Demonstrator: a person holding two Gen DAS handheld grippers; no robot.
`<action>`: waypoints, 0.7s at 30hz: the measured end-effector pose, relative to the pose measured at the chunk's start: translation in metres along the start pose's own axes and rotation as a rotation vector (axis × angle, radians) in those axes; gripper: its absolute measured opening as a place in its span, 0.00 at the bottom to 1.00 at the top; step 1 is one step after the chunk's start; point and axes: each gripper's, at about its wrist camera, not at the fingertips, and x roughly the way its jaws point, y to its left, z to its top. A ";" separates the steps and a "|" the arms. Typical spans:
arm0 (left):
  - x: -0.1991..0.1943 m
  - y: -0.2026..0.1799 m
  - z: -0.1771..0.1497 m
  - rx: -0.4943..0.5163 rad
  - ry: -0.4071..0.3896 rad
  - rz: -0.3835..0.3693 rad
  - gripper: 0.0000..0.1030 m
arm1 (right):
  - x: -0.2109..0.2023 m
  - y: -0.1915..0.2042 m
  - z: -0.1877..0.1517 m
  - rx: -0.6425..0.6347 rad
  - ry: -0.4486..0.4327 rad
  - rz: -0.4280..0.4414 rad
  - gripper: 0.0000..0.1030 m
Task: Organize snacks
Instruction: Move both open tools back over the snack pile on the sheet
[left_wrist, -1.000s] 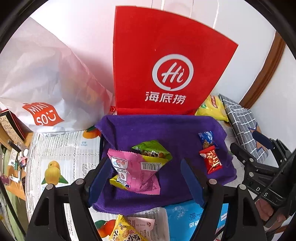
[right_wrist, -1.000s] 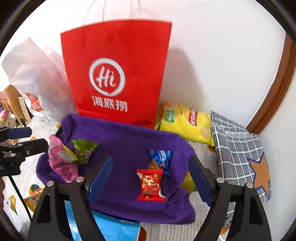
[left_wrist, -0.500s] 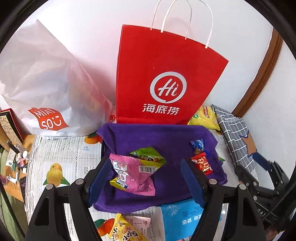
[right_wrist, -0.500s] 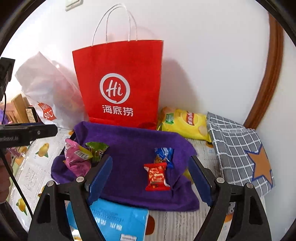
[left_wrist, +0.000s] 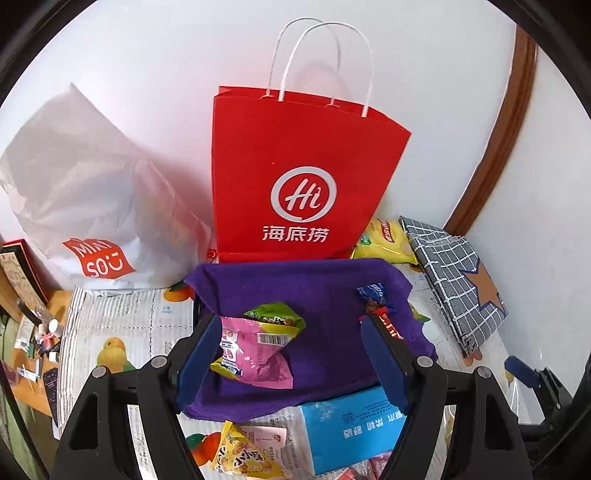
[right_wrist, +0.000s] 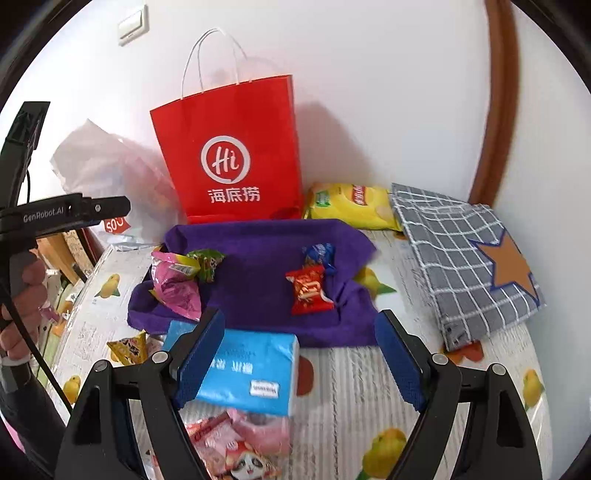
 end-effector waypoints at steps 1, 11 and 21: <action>-0.001 -0.002 0.000 0.002 -0.003 0.001 0.74 | -0.005 -0.001 -0.004 0.004 -0.002 -0.001 0.81; -0.020 -0.003 -0.022 0.011 0.015 0.027 0.74 | -0.013 0.011 -0.055 -0.043 0.038 0.046 0.79; -0.045 0.028 -0.061 -0.008 0.018 0.084 0.74 | 0.022 0.045 -0.101 -0.074 0.146 0.136 0.79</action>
